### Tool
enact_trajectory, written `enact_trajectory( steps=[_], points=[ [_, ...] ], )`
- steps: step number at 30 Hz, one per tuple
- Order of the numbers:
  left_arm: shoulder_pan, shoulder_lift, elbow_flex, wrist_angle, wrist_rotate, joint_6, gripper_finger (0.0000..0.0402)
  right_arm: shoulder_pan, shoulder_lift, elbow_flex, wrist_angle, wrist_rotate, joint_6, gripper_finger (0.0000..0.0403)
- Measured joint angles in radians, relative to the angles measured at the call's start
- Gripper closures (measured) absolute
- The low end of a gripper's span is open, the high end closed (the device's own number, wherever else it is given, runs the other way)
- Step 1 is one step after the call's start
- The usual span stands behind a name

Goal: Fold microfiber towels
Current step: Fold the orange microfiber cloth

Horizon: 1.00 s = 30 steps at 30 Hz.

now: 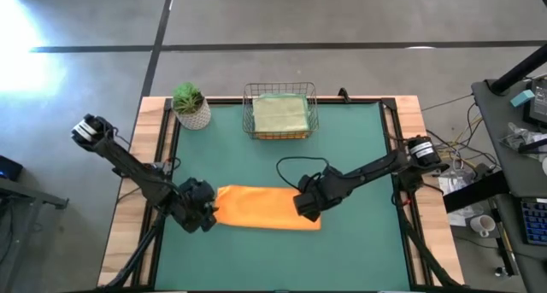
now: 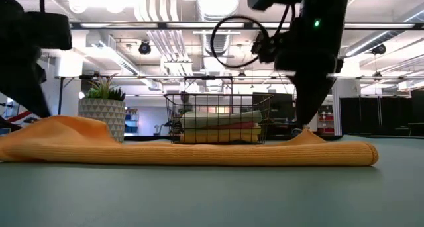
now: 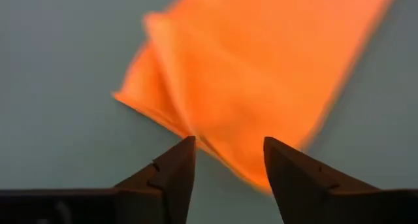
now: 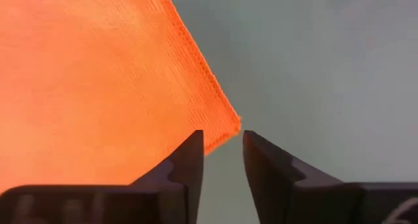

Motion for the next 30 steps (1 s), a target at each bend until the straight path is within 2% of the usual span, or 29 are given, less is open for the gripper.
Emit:
enact_trajectory(
  steps=[3,6,11,16,23,30],
  points=[
    [0.000,-0.026,0.041,-0.020,0.115,0.120,0.0231,0.003,-0.053,0.000,-0.020,-0.043,-0.044,0.0290],
    [-0.008,-0.044,0.103,-0.011,0.173,0.257,0.0231,0.028,-0.114,-0.001,-0.023,-0.037,-0.073,0.0282],
    [-0.041,-0.009,0.169,0.001,0.176,0.391,0.0231,0.100,-0.180,-0.016,-0.005,-0.009,-0.093,0.0277],
    [-0.076,0.123,0.167,0.000,0.176,0.424,0.0231,0.182,-0.180,-0.062,0.109,0.027,-0.126,0.0277],
    [-0.075,0.286,0.226,0.032,0.116,0.474,0.0231,0.242,-0.132,-0.108,0.300,0.029,-0.289,0.0271],
    [-0.075,0.308,0.217,0.035,0.097,0.496,0.0231,0.241,-0.057,-0.110,0.365,0.028,-0.389,0.0276]
  ],
)
